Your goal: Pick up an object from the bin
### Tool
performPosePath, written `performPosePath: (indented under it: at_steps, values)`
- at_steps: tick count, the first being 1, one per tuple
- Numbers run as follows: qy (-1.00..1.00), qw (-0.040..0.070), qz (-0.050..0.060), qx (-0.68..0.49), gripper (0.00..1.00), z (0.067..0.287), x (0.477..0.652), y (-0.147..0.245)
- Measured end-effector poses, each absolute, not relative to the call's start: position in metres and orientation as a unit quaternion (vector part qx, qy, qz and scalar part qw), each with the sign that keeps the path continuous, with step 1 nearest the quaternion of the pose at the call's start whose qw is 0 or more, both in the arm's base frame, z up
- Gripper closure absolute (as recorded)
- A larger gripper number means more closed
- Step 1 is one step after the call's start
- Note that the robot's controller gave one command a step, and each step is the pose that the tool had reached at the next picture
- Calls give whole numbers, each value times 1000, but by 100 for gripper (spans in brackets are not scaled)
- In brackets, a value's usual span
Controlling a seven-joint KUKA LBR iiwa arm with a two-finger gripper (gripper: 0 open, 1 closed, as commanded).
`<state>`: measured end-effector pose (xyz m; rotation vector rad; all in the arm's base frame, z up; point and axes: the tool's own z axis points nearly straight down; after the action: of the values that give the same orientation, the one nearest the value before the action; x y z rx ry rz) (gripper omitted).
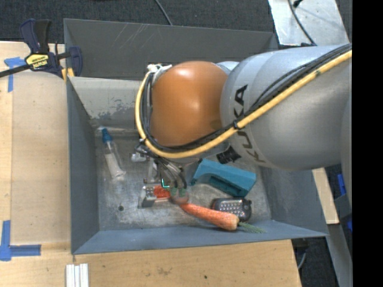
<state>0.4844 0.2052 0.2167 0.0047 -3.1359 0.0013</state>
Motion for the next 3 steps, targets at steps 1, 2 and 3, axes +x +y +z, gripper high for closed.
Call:
performPosePath:
  at_steps: [1,2,3]
  values:
    - [-1000,-1,-1,0,0,221,486,204]
    - [-998,-2,0,58,0,185,511,149]
    - [-1000,0,0,-12,0,172,520,118]
